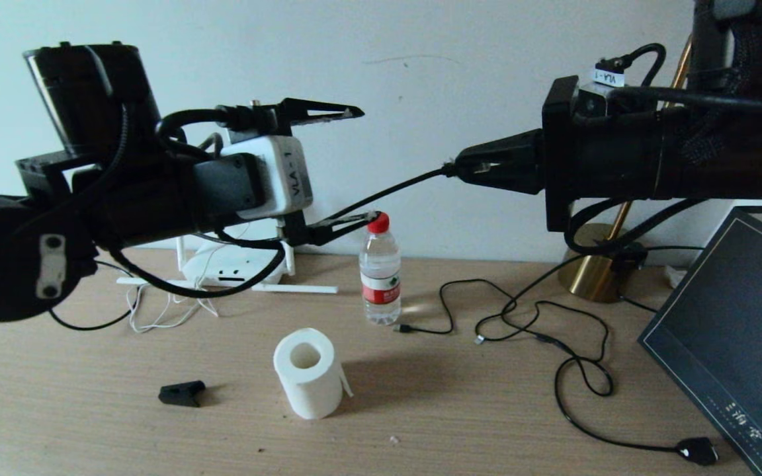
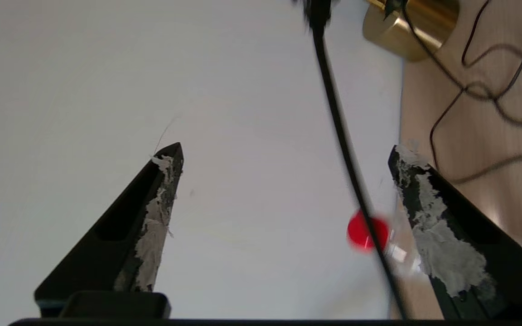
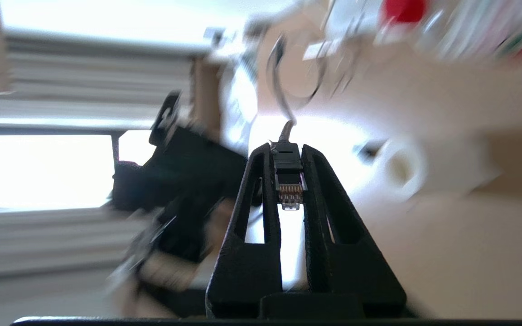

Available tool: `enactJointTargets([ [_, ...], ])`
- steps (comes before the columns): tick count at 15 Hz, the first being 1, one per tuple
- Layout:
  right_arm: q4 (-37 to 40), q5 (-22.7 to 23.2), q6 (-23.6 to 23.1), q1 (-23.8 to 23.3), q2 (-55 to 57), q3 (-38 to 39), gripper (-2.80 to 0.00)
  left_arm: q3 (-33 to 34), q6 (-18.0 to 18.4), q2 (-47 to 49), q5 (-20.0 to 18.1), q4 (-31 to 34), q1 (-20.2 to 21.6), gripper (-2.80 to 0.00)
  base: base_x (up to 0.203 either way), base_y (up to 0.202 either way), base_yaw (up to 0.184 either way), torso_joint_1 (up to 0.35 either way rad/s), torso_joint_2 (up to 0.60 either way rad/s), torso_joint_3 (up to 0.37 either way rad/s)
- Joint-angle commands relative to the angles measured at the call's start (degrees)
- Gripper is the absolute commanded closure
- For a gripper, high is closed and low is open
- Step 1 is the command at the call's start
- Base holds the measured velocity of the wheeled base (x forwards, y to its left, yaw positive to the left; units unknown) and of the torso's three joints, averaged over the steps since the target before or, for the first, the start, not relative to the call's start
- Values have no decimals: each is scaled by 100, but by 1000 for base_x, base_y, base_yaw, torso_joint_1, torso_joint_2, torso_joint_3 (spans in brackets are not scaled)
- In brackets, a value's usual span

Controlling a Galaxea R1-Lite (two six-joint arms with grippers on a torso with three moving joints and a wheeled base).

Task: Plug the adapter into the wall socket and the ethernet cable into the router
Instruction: Hand it to the other hand

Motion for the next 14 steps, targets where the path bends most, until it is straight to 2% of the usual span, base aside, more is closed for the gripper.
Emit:
enactJointTargets([
  [1,203,523,455,2,555,-637,0,127,38,-31,-539,-250,374,-280,0,0,0,0,0,0],
  [3,365,693,717,2,950,-1022,0,281,6,31,-777,-526,449,-280,0,0,0,0,0,0],
  [5,539,846,785,2,1289,-1424,0,358,-7,87,-1063,-688,469,-280,0,0,0,0,0,0],
  [7,695,1198,1031,-9,1658,-1943,0,348,-29,275,-1349,-910,564,-280,0,0,0,0,0,0],
  [9,733,1310,1268,-22,1971,-2415,0,361,-42,302,-1690,-945,693,-280,0,0,0,0,0,0],
  [14,746,1783,1446,-10,2185,-2661,0,433,-89,333,-1741,-1171,698,-280,0,0,0,0,0,0],
])
